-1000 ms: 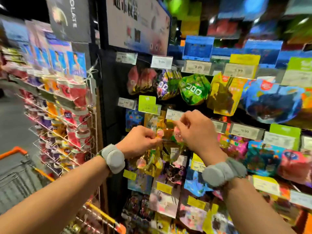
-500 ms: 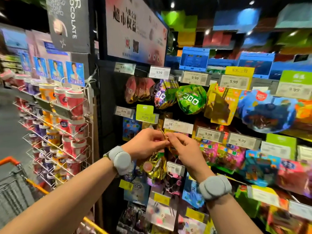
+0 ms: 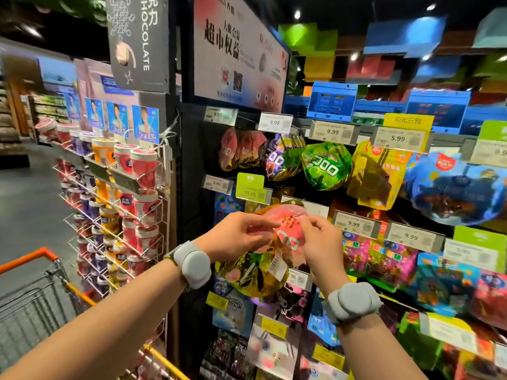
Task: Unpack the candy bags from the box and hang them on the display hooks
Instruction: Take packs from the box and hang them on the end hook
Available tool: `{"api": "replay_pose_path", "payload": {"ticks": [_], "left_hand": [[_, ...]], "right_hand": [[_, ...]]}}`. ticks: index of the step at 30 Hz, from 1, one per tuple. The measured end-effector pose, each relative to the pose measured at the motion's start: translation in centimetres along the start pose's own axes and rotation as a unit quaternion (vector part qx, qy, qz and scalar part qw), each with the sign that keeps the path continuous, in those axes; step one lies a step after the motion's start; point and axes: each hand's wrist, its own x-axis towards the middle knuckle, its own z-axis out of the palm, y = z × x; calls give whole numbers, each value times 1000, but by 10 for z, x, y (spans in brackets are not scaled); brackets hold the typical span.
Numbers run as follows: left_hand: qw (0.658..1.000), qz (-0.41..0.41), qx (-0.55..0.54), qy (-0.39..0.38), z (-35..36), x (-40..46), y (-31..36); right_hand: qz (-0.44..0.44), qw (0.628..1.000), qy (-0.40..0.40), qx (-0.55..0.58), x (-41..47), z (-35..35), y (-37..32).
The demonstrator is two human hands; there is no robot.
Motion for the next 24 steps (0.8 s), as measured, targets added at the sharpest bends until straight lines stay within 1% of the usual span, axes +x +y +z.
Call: {"api": "replay_pose_path", "payload": {"ticks": [4, 7, 11, 15, 19, 22, 24], "left_hand": [[998, -38, 44, 17, -20, -8, -15], [996, -44, 72, 32, -37, -9, -21], [989, -71, 109, 73, -77, 1, -22], [979, -63, 165, 101, -115, 16, -25], [969, -58, 210, 117, -152, 37, -27], [949, -54, 274, 143, -175, 60, -26], [942, -59, 293, 153, -189, 76, -25]], "right_hand": [[-27, 998, 10, -50, 9, 5, -5], [-38, 996, 13, -74, 17, 9, -9], [-102, 989, 35, -106, 32, 32, -20], [-142, 982, 23, -121, 49, 57, -34], [-160, 977, 21, -142, 68, 82, -51], [-175, 971, 16, -162, 82, 102, -61], [-174, 970, 8, -167, 91, 115, -67]]}}
